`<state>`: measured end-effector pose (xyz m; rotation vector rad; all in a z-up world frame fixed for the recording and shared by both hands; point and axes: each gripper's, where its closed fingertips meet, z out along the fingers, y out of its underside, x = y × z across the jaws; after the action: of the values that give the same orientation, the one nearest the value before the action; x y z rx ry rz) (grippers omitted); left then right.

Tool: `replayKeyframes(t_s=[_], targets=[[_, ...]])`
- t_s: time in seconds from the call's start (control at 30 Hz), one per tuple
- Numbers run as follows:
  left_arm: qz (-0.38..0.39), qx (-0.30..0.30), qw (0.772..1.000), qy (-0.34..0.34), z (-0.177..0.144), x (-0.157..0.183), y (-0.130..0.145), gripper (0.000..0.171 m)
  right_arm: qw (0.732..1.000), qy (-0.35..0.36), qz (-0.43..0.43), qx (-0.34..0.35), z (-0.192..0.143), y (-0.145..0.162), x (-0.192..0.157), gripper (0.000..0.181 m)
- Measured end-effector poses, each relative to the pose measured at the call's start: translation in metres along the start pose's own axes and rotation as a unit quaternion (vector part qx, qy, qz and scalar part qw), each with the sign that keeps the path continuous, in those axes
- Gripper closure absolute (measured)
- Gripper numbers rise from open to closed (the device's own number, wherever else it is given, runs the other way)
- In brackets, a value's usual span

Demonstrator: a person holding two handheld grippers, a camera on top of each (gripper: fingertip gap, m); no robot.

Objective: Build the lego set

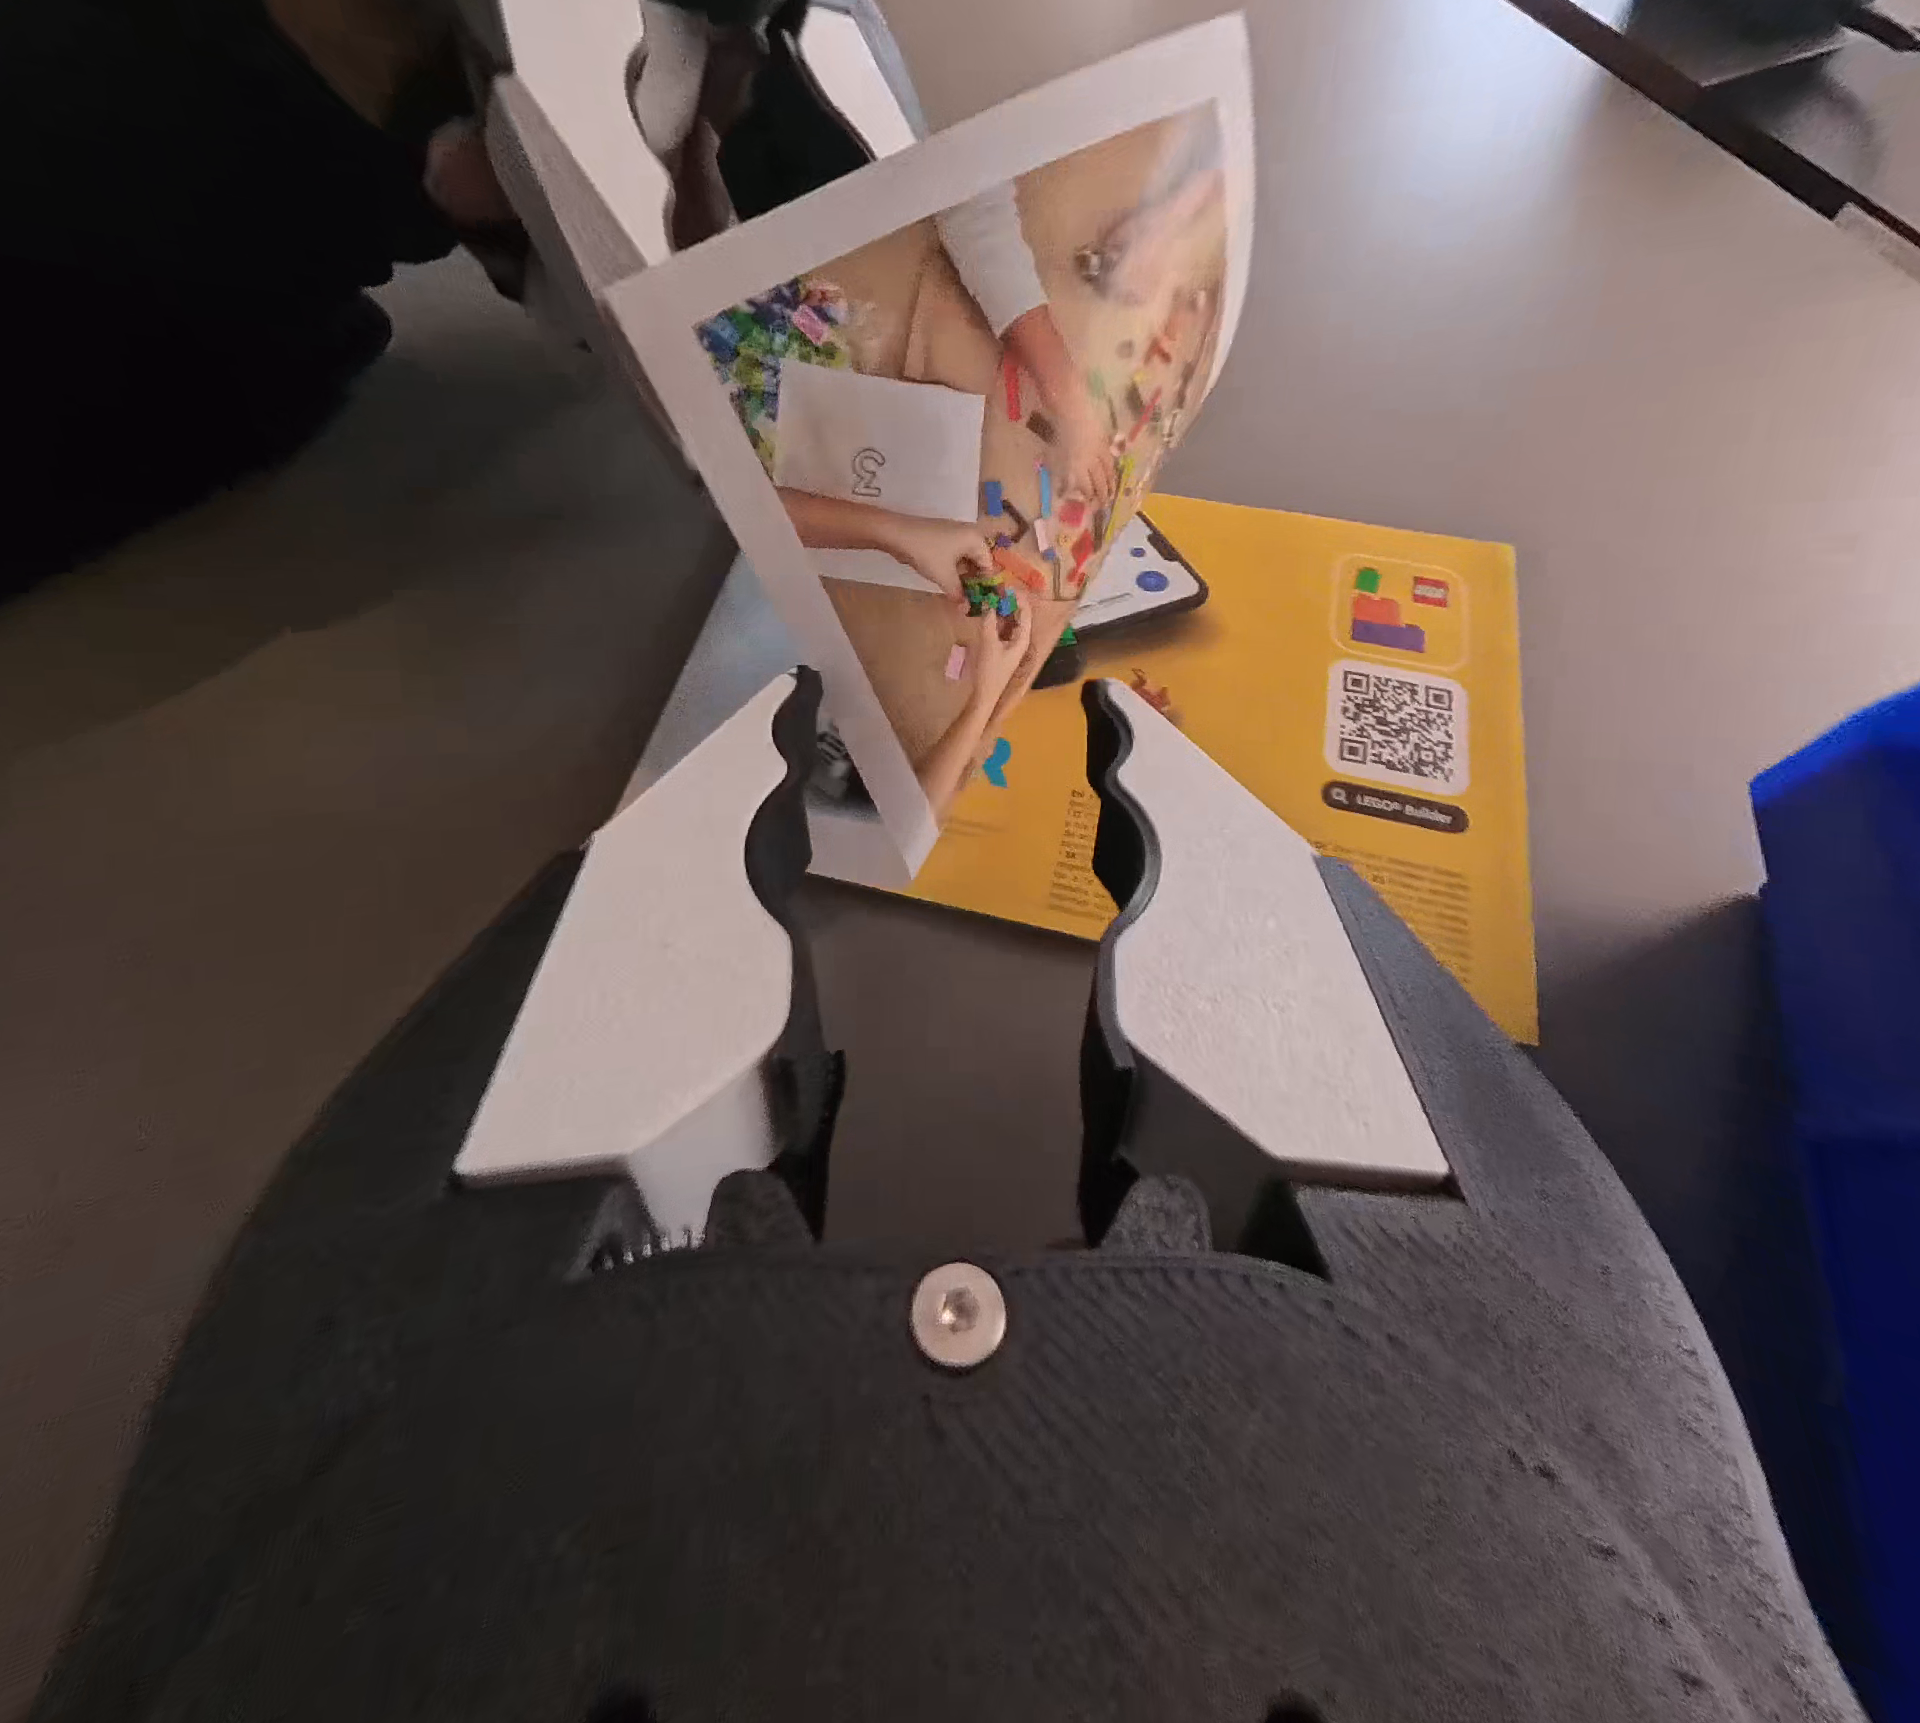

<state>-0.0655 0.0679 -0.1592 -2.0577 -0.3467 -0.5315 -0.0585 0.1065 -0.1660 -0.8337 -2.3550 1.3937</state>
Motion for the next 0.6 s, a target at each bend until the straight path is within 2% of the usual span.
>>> replayKeyframes(t_s=[0.1,0.23,0.43,0.6], targets=[[-0.041,0.015,0.998,0.052,-0.004,0.012,0.004,0.094,1.000,-0.007,-0.014,-0.004,0.003,0.000,-0.006,0.125],[-0.082,0.073,0.989,0.101,-0.017,0.024,0.002,0.093,0.999,-0.019,-0.031,-0.014,0.007,0.002,-0.013,0.125],[-0.123,0.118,0.980,0.104,-0.031,0.025,-0.010,0.090,0.998,-0.027,-0.051,-0.019,0.013,0.001,-0.021,0.125],[-0.177,0.191,0.961,0.089,-0.050,0.031,-0.037,0.089,0.994,-0.073,-0.074,0.024,0.010,-0.011,-0.046,0.124]])
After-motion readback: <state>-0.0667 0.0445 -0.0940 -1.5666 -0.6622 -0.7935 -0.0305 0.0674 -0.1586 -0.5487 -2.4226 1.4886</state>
